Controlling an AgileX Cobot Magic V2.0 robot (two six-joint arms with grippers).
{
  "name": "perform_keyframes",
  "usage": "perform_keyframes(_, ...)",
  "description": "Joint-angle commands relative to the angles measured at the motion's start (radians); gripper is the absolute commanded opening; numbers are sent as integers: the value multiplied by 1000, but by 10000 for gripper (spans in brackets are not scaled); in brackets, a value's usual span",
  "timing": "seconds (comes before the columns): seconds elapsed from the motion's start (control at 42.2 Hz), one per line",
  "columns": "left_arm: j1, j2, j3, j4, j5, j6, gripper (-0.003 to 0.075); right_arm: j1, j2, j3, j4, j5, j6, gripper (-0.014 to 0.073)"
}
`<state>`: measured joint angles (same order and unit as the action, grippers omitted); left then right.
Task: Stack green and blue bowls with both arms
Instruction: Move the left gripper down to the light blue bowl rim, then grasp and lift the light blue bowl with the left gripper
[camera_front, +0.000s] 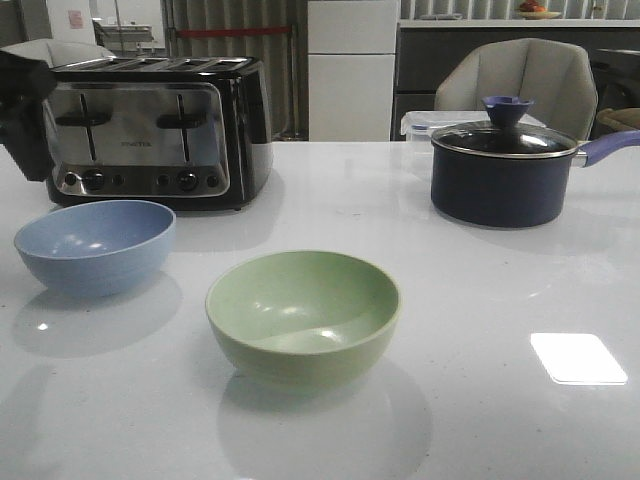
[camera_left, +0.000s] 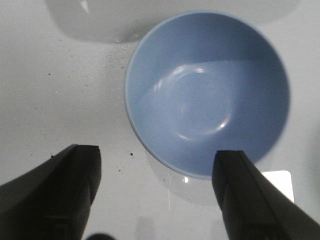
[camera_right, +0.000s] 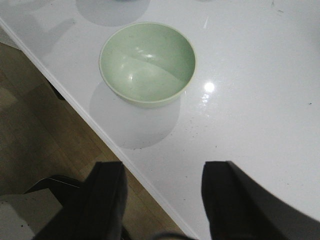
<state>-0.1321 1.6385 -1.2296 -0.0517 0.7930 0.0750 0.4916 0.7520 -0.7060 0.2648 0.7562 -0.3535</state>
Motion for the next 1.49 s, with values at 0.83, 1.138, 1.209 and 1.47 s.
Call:
perform_keyframes(0.83,33,257,-159,-47,-68,0,94,1,-7,-27,15,-56,-12,458)
perform_keyframes(1.138,6,142,-236,-126,110,107,93,1,-7,-27,15,-56,-12,458)
perform_keyframes(1.209,-15,85,-236,-147,117,132,93,1,-7,-27,15,-56,-12,458)
perform_keyframes(1.47,-178,-61,-236,-152,150,139,93,1,-7,-27,15,-56,-12,458)
